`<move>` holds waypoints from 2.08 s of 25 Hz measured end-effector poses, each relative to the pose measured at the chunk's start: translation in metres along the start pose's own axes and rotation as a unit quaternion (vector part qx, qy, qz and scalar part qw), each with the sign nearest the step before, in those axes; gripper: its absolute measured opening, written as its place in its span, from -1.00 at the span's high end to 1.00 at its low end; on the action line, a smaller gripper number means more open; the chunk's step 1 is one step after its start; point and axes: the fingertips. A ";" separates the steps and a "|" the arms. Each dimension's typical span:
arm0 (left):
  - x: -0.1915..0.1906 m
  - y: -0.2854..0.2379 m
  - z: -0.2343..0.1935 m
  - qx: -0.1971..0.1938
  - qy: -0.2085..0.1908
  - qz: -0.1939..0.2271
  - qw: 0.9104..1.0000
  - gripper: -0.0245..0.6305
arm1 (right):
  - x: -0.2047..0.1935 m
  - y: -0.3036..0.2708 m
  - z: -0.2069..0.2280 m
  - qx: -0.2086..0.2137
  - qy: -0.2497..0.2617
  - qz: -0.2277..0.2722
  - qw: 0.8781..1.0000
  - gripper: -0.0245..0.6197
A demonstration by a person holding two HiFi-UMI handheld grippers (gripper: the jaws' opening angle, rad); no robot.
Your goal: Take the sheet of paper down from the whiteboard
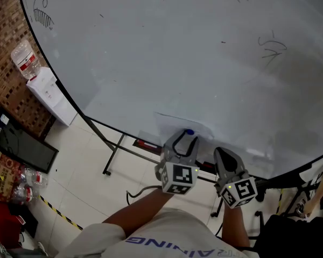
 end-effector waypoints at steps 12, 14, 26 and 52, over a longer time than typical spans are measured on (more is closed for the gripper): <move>0.006 -0.003 -0.011 0.018 0.035 0.011 0.999 0.53 | 0.006 -0.004 -0.002 0.018 0.045 -0.013 0.999 0.90; 0.006 -0.003 -0.010 0.012 0.037 0.012 0.999 0.53 | 0.012 -0.009 -0.003 0.012 0.091 -0.014 0.996 0.90; 0.005 -0.003 -0.010 -0.025 0.054 0.022 0.998 0.53 | 0.030 -0.045 -0.031 -0.031 0.329 -0.066 0.942 0.63; -0.042 0.088 -0.129 -0.029 0.148 0.044 0.988 0.53 | 0.034 0.054 0.033 -0.164 0.091 0.015 0.982 0.90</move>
Point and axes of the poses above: the fingertips, and each gripper's own axes: y backward along the fingers, z to its right, x out of its top, and after that the axes turned 9 degrees about -y, right-handed
